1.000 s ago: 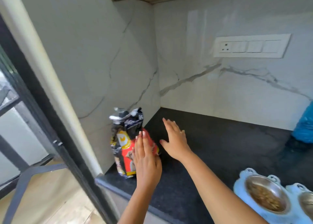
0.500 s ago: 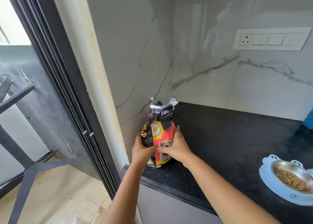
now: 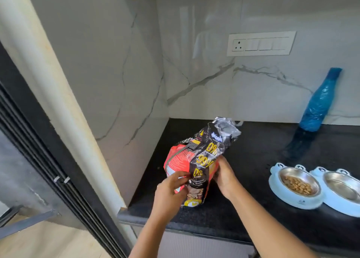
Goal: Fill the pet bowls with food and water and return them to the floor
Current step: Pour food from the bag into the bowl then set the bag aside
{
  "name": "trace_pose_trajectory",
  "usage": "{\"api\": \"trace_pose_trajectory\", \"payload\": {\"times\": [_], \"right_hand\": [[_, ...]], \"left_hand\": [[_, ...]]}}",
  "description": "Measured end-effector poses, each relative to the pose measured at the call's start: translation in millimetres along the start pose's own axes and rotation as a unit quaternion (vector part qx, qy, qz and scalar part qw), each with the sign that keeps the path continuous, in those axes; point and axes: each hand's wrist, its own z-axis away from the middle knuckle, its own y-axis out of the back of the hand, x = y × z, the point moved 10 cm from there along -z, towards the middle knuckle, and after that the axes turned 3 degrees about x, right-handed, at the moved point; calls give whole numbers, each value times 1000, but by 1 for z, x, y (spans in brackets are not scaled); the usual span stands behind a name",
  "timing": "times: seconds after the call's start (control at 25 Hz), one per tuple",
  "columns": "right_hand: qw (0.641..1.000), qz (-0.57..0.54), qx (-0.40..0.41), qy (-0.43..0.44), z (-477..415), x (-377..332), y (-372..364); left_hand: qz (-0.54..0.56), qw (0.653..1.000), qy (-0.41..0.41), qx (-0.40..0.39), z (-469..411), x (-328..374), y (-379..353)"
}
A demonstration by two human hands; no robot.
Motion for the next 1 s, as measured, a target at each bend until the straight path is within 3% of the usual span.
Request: {"api": "trace_pose_trajectory", "payload": {"times": [0.16,0.28,0.4,0.52,0.6,0.88,1.0], "right_hand": [[996,88,0,-22,3,1,20],[994,98,51,-24,13,-11,36],[991,21,116,-65,18,-1,66],[978,-117,135,-110,27,19,79],[976,-157,116,-95,35,21,75],[998,-61,3,7,48,11,55],[995,-71,65,11,40,20,55]], "left_hand": [[-22,988,-74,130,-24,29,35],[-117,985,-122,23,-56,35,9],[-188,970,-139,-63,-62,36,-33],[-203,964,-166,-45,-60,41,-52],[-195,964,-179,-22,-61,44,-54],[-145,976,-162,-4,-50,52,-55],[-135,979,-155,-16,-48,52,-62]]}}
